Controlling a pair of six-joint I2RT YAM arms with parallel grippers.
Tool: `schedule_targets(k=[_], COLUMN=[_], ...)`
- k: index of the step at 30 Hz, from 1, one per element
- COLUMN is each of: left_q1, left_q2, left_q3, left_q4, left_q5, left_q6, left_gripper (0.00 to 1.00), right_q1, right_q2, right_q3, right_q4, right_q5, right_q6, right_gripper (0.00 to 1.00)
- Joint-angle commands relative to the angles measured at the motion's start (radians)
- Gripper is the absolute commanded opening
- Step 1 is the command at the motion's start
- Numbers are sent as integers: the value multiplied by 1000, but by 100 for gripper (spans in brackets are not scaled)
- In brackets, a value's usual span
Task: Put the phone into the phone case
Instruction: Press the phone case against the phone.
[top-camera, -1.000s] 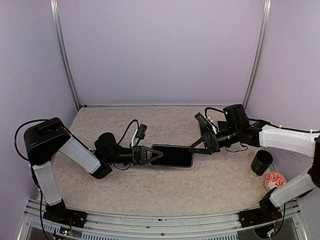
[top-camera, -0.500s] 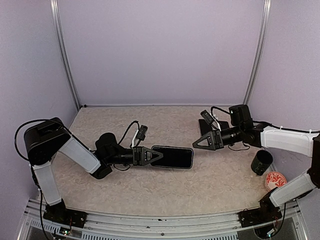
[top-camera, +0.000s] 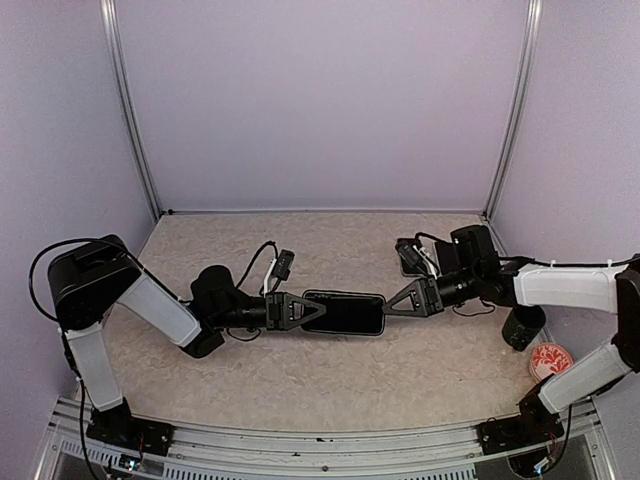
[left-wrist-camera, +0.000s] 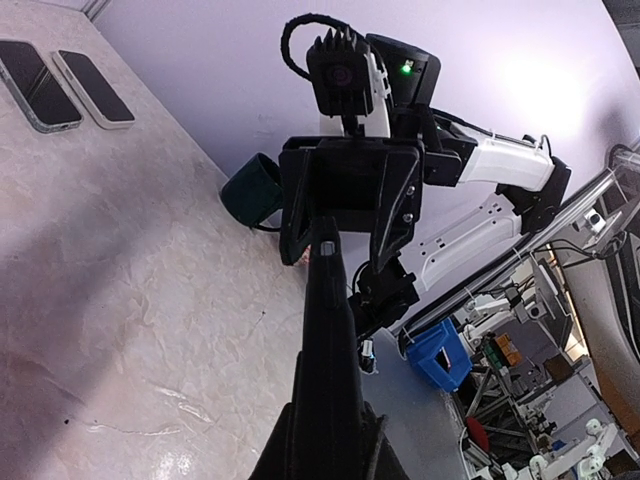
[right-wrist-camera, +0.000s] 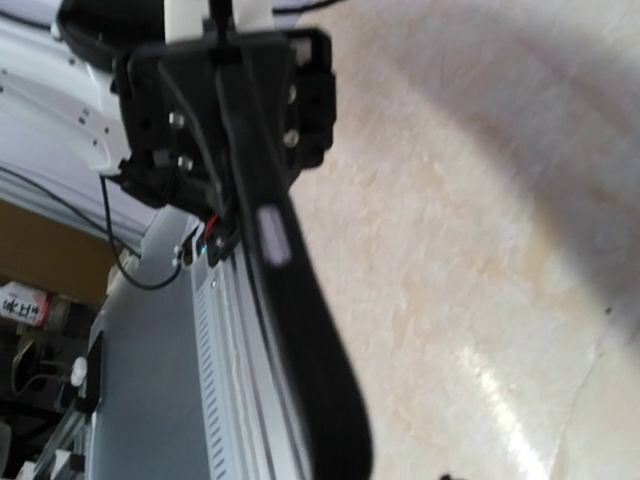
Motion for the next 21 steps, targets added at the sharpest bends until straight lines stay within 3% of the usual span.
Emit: schedule_targets(k=[1, 12, 21], left_q1=[6, 9, 20], left_q2=[-35, -29, -39], left_q3=[-8, -37, -67], left_q4=[75, 141, 198], left_q5=[-23, -43, -41], left_q6=[8, -8, -19], left_gripper=[0, 0, 0], right_q1=[32, 63, 63], right_q2=[18, 52, 27], right_q3=[-26, -44, -45], right_q4=[55, 66, 60], right_q5=[-25, -9, 32], right_q6=[19, 21, 16], right_gripper=[49, 43, 48])
